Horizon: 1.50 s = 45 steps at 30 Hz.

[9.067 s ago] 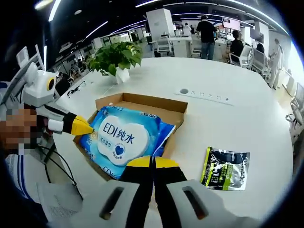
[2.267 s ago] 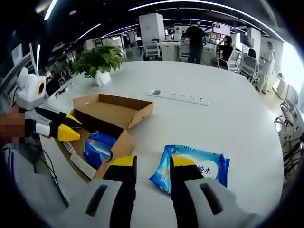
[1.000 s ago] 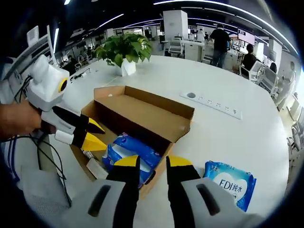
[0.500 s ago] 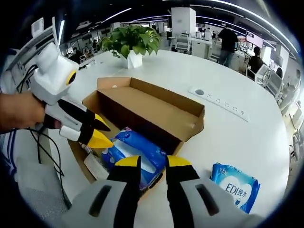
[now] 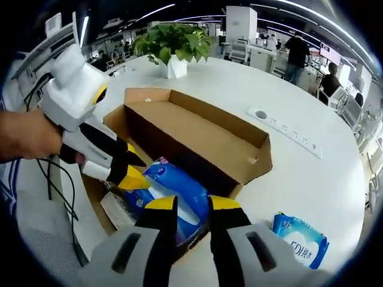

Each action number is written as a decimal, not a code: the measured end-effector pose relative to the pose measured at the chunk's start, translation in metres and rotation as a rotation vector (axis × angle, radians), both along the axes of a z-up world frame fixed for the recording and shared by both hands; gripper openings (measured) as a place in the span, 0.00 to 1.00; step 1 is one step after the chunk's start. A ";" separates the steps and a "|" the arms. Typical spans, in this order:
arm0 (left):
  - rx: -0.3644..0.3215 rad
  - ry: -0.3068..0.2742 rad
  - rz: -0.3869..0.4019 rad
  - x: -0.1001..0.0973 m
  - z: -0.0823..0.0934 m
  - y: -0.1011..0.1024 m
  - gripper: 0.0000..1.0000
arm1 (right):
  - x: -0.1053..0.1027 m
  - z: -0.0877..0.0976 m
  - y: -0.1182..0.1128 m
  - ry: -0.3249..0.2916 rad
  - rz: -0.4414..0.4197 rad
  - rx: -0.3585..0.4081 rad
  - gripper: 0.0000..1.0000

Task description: Operate the shoe box by opening the lid, removing the specified soft item, and placing it in the target area until the item is outside and the box remains undamaged.

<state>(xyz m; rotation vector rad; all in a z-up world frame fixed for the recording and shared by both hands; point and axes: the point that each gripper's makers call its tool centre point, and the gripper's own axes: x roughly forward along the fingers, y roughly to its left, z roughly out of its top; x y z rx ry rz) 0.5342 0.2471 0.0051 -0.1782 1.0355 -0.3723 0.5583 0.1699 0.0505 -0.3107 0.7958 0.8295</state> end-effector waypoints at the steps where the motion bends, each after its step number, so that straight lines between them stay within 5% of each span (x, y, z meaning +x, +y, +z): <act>1: 0.000 0.006 -0.003 0.000 0.000 0.000 0.20 | 0.000 -0.001 0.000 0.001 0.002 -0.001 0.18; 11: 0.031 0.035 -0.010 0.000 -0.007 0.006 0.00 | 0.005 -0.005 0.003 0.009 0.006 -0.006 0.17; 23: 0.032 0.046 0.049 -0.003 -0.006 0.028 0.00 | 0.000 -0.005 0.010 0.017 0.011 -0.001 0.18; 35: 0.024 0.056 0.106 -0.013 -0.008 0.055 0.00 | -0.013 -0.025 0.025 0.098 -0.005 -0.028 0.16; 45: 0.008 0.053 0.109 -0.014 -0.008 0.057 0.00 | -0.008 -0.036 0.030 0.145 -0.069 -0.038 0.15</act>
